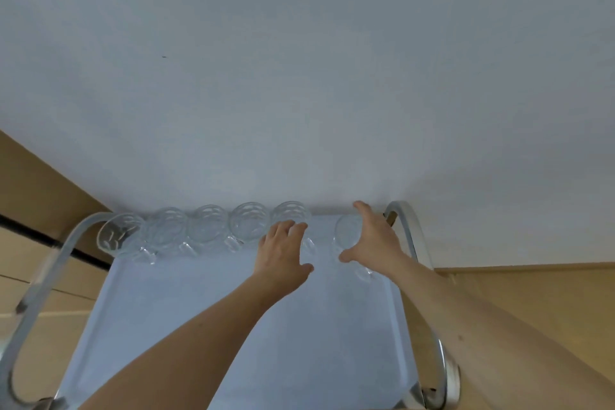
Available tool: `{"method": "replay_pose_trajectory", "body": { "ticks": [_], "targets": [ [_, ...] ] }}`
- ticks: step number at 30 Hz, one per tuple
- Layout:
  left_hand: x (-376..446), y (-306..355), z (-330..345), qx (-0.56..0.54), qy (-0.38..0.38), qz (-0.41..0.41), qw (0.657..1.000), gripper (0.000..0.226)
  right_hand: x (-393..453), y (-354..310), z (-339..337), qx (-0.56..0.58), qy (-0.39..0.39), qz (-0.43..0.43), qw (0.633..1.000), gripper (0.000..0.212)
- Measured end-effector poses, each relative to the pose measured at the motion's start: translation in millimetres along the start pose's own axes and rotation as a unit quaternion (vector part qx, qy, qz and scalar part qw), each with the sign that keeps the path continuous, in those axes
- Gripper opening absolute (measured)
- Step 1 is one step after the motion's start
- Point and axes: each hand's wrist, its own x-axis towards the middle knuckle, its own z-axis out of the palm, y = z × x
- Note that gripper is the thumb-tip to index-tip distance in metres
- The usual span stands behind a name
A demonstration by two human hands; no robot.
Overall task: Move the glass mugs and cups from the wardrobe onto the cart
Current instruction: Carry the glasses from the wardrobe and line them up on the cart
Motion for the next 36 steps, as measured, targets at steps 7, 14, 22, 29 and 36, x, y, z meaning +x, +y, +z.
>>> {"method": "replay_pose_trajectory", "body": {
  "ticks": [7,14,22,29,36],
  "targets": [
    [12.8,-11.2,9.1,0.047,0.012,-0.055,0.997,0.076,39.6,2.2,21.1,-0.01,-0.017,-0.018,1.0,0.12],
    [21.4,-16.3,16.7,0.046,-0.003,-0.102,0.994,0.078,62.0,-6.2,28.9,-0.037,-0.03,-0.044,0.998,0.115],
    [18.2,-19.9,13.7,0.02,-0.018,-0.129,0.991,0.079,72.4,-14.5,30.9,-0.049,-0.039,-0.053,0.997,0.113],
    [6.5,-16.7,10.6,0.016,-0.014,-0.13,0.991,0.079,60.4,-14.0,30.6,-0.074,-0.056,-0.06,0.994,0.121],
    [-1.2,-13.1,-19.8,0.021,0.013,-0.093,0.995,0.08,27.1,-21.4,5.6,-0.094,-0.023,-0.047,0.994,0.114]
  ]
}}
